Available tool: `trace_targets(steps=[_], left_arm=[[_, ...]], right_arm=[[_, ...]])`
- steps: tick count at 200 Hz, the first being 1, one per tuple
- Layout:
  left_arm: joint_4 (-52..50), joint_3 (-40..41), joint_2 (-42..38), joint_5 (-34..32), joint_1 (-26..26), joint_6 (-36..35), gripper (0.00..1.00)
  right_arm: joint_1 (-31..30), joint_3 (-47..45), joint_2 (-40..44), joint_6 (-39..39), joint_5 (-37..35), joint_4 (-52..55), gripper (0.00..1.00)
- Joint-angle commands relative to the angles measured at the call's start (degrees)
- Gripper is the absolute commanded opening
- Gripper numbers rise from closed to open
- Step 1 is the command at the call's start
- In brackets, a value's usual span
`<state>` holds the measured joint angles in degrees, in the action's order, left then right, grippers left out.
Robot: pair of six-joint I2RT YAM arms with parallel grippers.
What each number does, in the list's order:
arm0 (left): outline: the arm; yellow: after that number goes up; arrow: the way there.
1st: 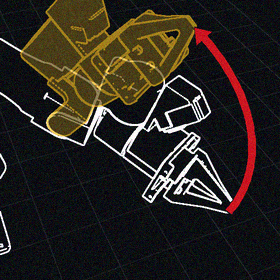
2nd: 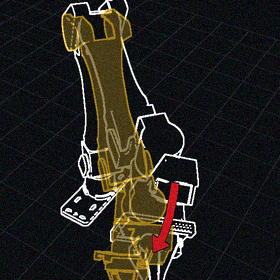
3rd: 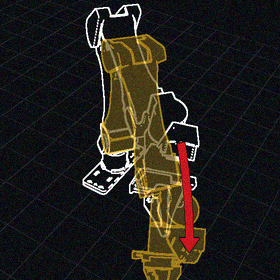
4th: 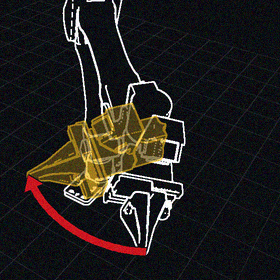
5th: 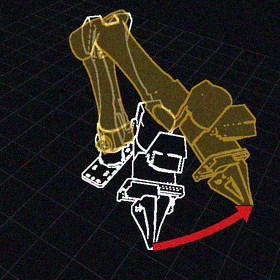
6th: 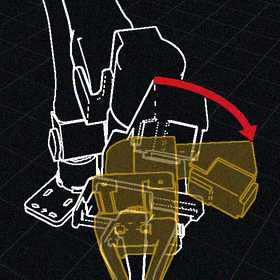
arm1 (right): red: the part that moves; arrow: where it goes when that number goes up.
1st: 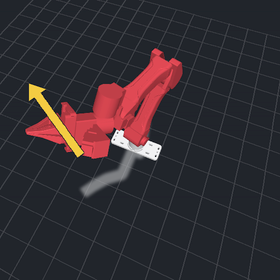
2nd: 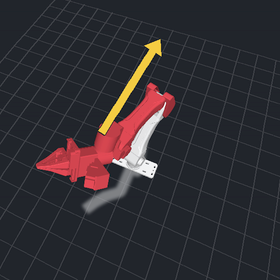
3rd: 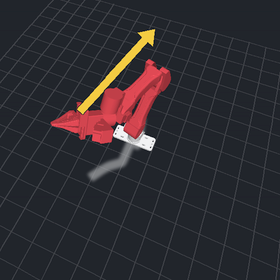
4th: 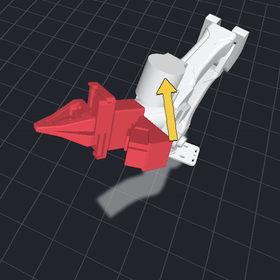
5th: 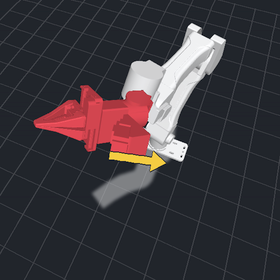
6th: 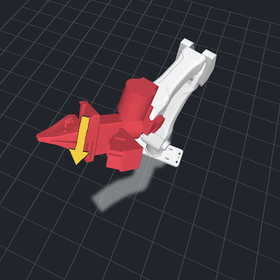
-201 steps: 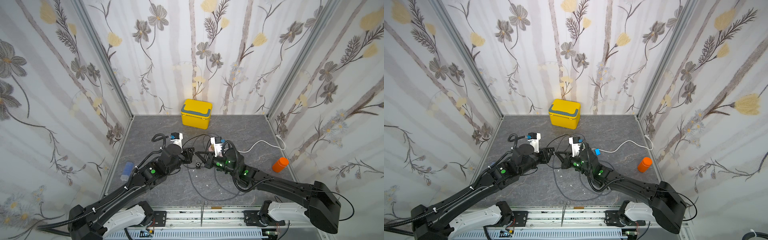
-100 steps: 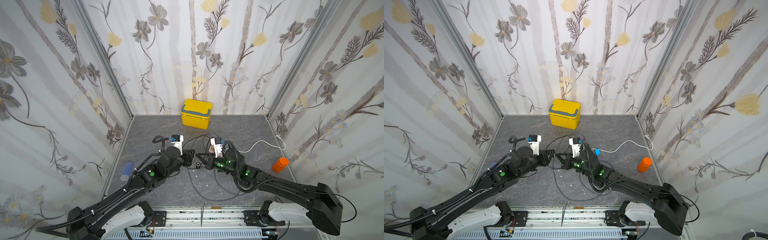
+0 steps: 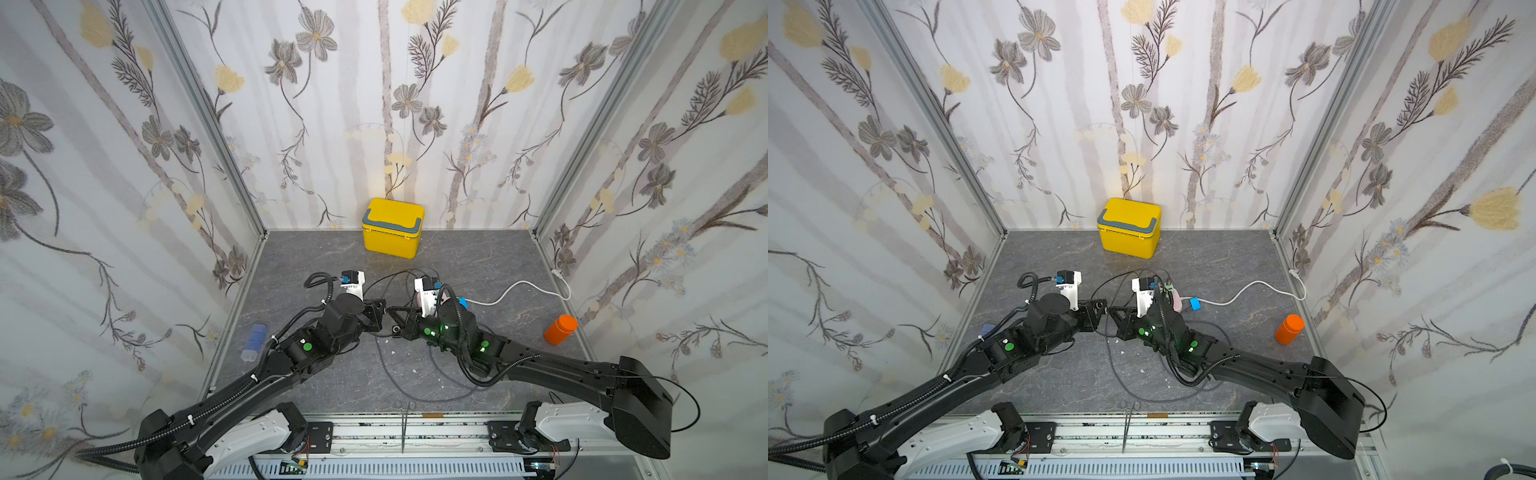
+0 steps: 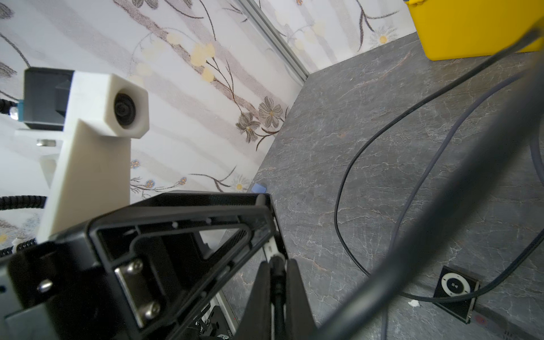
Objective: Charge mp3
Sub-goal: Insert the charging cable into the MP3 player.
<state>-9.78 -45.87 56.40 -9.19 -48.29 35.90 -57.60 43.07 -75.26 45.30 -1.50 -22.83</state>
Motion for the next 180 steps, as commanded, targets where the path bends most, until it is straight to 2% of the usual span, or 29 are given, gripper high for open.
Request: trace_targets(steps=[1, 23, 87, 119, 152, 180], left_arm=[[20.2, -1.08, -0.17, 17.58, -1.18, 0.97, 0.1], [20.6, -1.42, -0.61, 18.41, -1.2, 1.22, 0.1], [23.76, -1.03, -0.21, 22.11, -1.21, 1.24, 0.1], [24.45, -1.17, 0.23, 21.85, -1.34, 0.97, 0.09], [23.15, -1.15, -0.89, 18.5, -1.36, 0.82, 0.09], [20.43, -0.83, -2.44, 11.86, -1.36, 1.53, 0.09]], right_arm=[[-0.24, -0.27, -2.05, -2.45, -1.76, 8.92, 0.0], [-0.22, -0.27, -2.25, -3.1, -0.95, 7.82, 0.0], [-0.29, -1.67, -3.84, -5.83, 9.04, -1.54, 0.0], [-0.32, -1.35, -4.15, -6.42, 10.66, -1.95, 0.0], [-0.32, -3.06, -3.3, -4.57, 9.39, -2.63, 0.0], [-0.32, -6.08, -0.73, -2.72, 5.63, -4.09, 0.0]])
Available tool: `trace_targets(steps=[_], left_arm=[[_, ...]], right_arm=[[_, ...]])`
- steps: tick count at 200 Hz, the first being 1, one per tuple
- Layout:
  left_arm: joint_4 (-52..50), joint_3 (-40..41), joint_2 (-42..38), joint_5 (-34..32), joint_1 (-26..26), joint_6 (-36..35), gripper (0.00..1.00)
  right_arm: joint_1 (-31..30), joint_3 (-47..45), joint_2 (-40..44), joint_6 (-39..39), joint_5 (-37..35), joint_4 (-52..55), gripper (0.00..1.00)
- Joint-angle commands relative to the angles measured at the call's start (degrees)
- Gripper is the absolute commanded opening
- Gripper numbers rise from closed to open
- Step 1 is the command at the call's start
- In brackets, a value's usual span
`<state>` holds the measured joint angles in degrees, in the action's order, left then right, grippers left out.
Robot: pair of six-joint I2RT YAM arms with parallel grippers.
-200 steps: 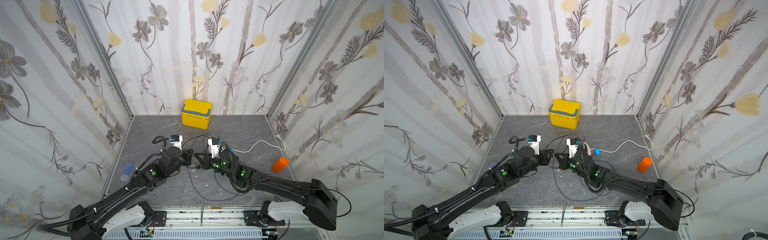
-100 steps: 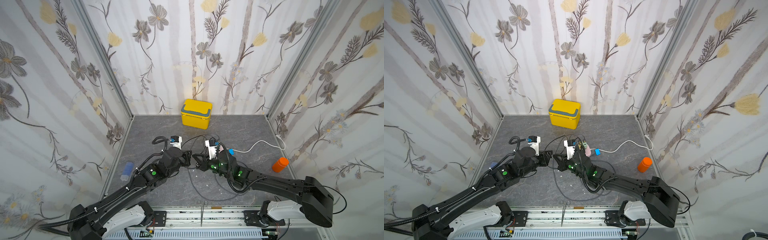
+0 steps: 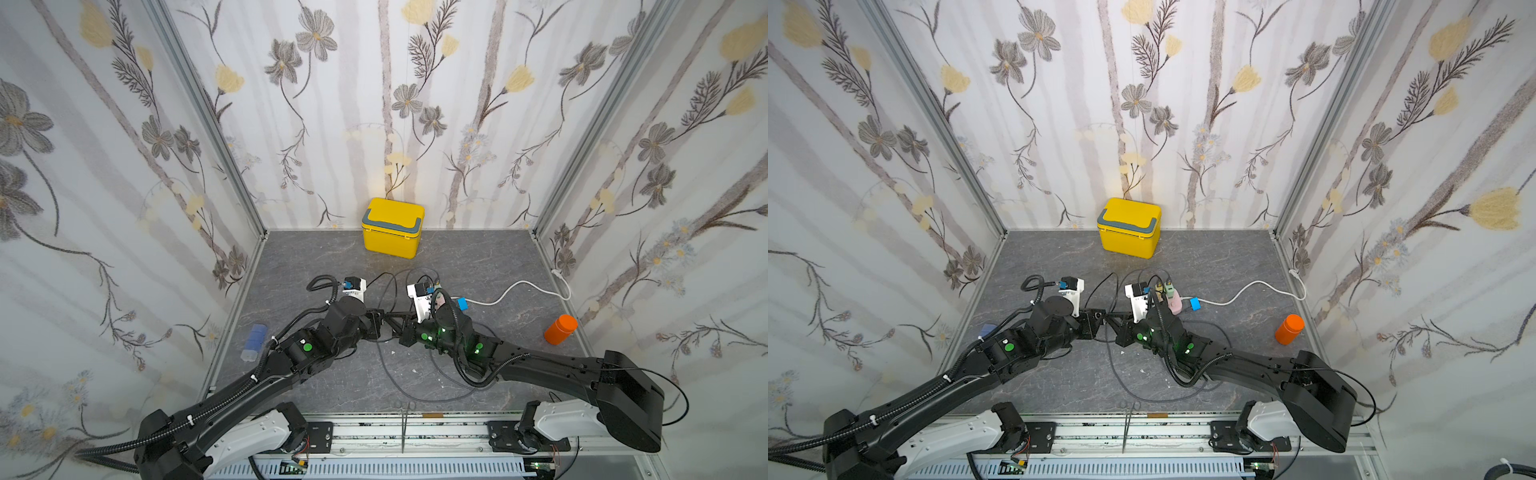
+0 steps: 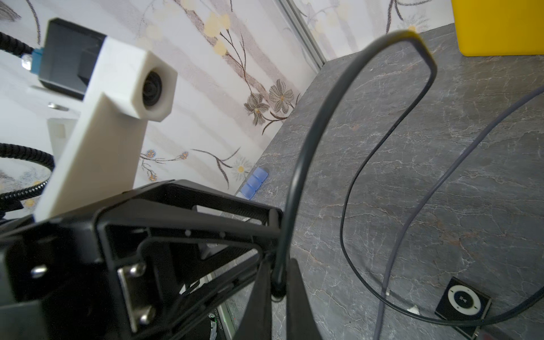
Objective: Charge mp3
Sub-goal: Insert the charging cable into the MP3 player.
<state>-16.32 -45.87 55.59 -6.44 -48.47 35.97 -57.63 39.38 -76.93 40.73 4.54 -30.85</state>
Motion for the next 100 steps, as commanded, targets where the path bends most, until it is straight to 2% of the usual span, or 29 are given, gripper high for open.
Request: trace_targets(steps=[1, 58, 100], left_arm=[[27.05, -0.77, -1.72, 8.96, -1.19, 1.56, 0.09], [29.3, 0.33, -2.19, 6.44, -1.11, 2.79, 0.09], [30.24, 1.01, -2.2, 7.55, -1.11, 3.33, 0.09]], right_arm=[[-0.29, -2.6, 1.05, 1.92, -0.58, 3.73, 0.0], [-0.77, -9.61, 5.19, 3.98, -6.4, -6.4, 0.0], [-1.26, -12.22, 6.17, 1.81, -9.11, -10.81, 0.0]])
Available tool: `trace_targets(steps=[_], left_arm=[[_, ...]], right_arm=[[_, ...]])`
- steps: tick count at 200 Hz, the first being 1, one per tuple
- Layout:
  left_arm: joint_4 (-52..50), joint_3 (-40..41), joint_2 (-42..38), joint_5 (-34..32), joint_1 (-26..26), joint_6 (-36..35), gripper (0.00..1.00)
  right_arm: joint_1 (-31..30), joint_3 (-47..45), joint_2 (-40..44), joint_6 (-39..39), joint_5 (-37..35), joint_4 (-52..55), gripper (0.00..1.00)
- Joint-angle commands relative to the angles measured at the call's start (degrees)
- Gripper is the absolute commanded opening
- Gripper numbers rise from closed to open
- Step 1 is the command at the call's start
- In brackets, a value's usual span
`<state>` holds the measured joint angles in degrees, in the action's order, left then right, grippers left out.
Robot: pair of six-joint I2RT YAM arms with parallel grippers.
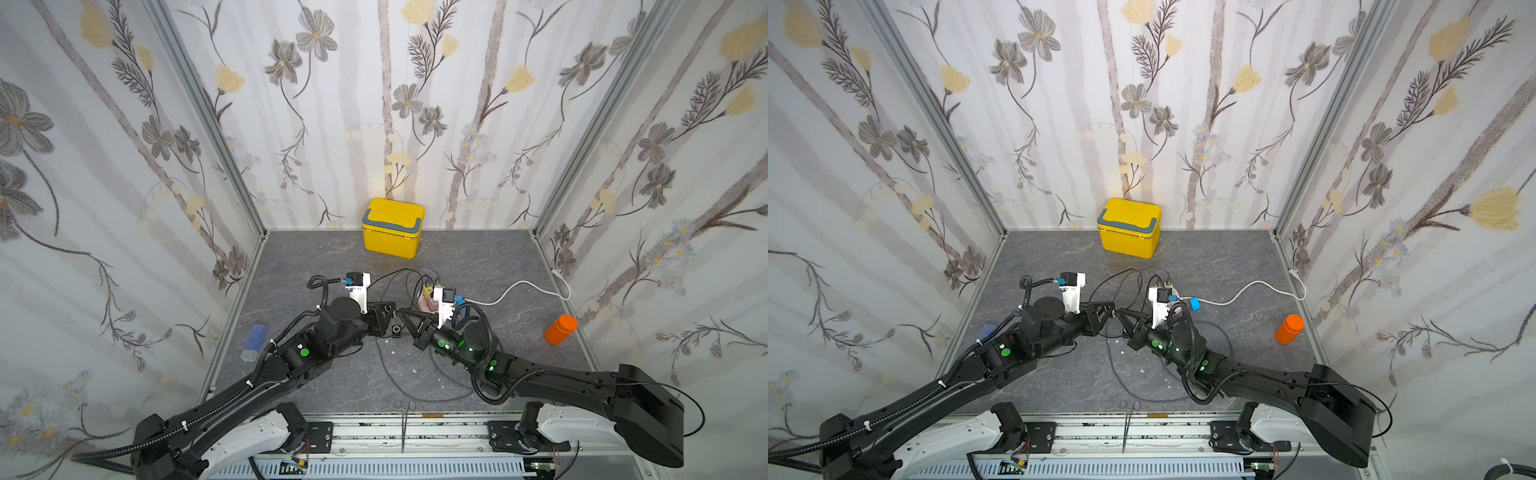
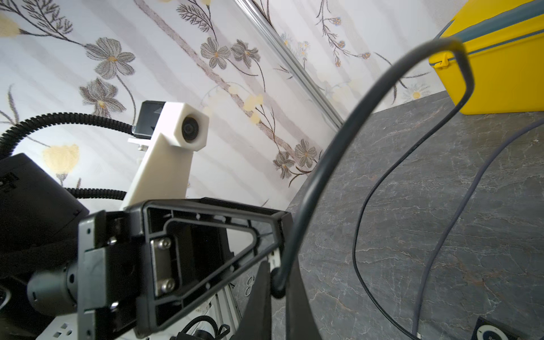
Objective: Charge mp3
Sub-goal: Insert the charging cable into the MP3 player.
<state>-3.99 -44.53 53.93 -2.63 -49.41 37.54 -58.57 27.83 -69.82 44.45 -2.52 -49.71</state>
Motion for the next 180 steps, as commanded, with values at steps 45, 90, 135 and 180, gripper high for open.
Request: trace_targets(steps=[45, 90, 135, 180], left_arm=[[18.59, -0.63, -0.32, 4.63, -0.24, 2.82, 0.09], [19.02, -0.28, -0.09, 6.04, -0.23, 3.86, 0.09], [19.02, -0.55, -0.36, 5.61, -0.23, 5.09, 0.09], [19.46, -0.43, 0.48, 5.71, -0.92, 4.95, 0.09]], right_arm=[[-2.03, -2.23, -2.86, -6.68, -4.27, 4.34, 0.0], [-2.64, -3.55, -2.56, -13.24, -3.78, 0.06, 0.0], [-2.85, -6.73, -2.82, -14.96, -5.87, -5.6, 0.0], [-3.72, -4.82, -5.43, -14.92, -6.53, -5.64, 0.0]])
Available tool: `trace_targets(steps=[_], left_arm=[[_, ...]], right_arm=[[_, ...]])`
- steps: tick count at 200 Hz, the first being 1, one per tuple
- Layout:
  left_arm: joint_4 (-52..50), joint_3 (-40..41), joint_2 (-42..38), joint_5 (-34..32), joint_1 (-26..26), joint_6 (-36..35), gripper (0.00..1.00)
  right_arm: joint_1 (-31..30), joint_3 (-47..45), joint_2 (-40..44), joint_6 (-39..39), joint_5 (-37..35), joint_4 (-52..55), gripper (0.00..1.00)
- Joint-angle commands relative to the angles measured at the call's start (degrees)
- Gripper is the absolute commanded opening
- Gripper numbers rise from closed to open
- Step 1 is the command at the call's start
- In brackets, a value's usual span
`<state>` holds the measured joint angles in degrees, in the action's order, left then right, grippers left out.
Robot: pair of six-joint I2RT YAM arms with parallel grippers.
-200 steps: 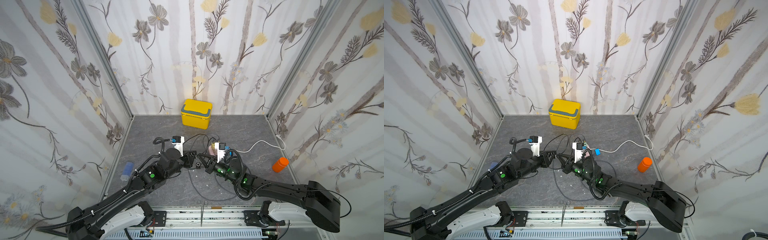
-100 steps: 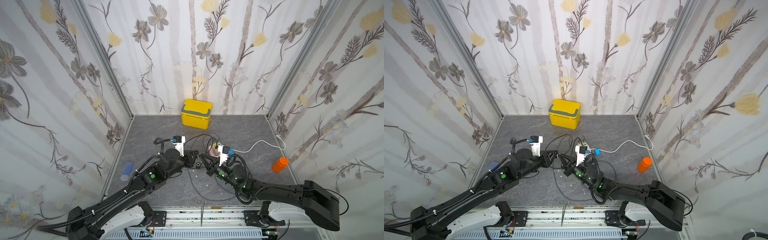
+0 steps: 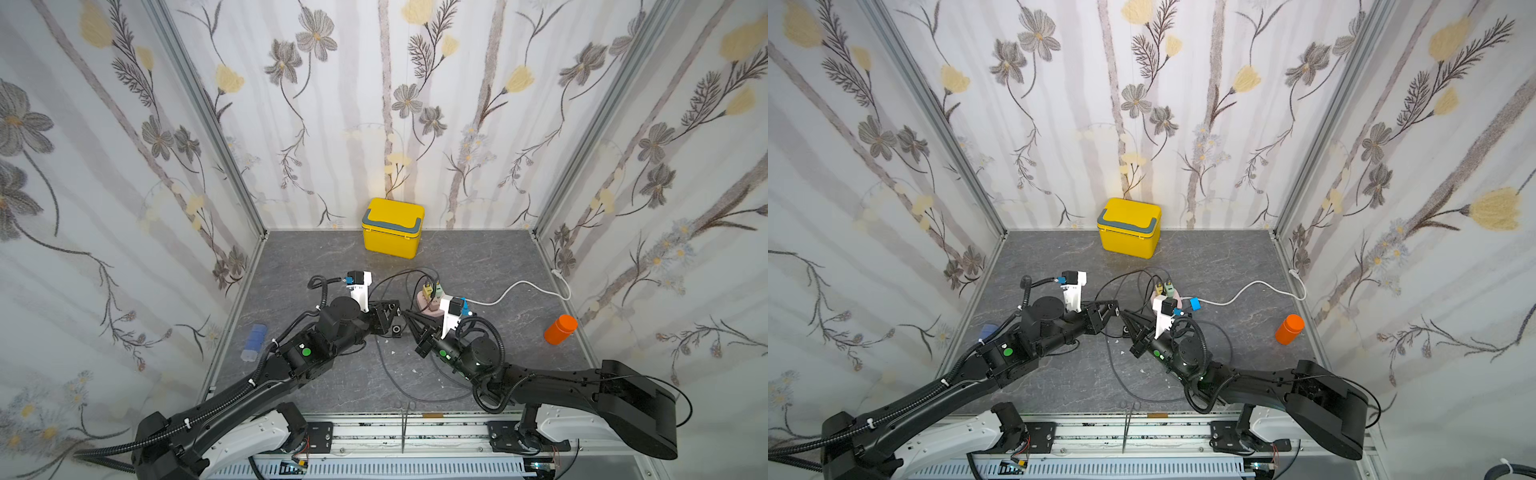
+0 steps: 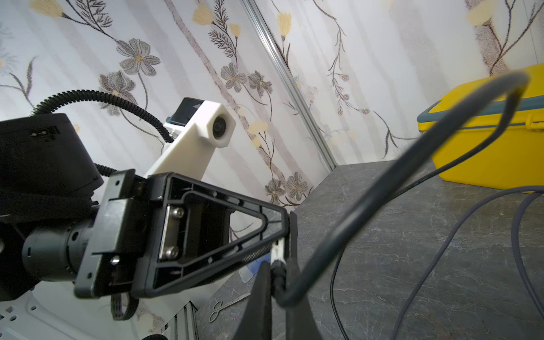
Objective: Charge mp3
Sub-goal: Insert the charging cable into the MP3 player.
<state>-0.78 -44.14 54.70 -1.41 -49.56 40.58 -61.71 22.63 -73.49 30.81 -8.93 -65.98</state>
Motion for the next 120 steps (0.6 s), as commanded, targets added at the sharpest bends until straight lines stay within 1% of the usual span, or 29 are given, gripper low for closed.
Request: trace_targets(steps=[1, 34, 69, 98, 120], left_arm=[[16.24, -0.8, -0.29, 4.49, -0.74, 1.89, 0.09], [15.21, -0.77, -0.46, 3.98, -1.16, 1.39, 0.09], [13.46, -1.81, 0.14, 5.27, -1.45, -0.01, 0.09], [14.73, -1.83, 0.34, 6.15, -1.5, -0.15, 0.09], [13.8, -2.52, 0.41, 5.92, -1.6, -0.48, 0.09]], right_arm=[[-0.63, 0.47, -1.79, -1.28, -0.12, 10.61, 0.0], [-0.96, 2.8, -2.47, -2.22, -0.05, 13.83, 0.0], [-1.0, 5.05, -1.72, -3.04, 0.14, 19.18, 0.0], [-0.87, 4.38, -2.68, -2.71, 1.11, 17.64, 0.0], [-0.85, 4.75, -3.5, -2.37, 2.81, 17.01, 0.0]])
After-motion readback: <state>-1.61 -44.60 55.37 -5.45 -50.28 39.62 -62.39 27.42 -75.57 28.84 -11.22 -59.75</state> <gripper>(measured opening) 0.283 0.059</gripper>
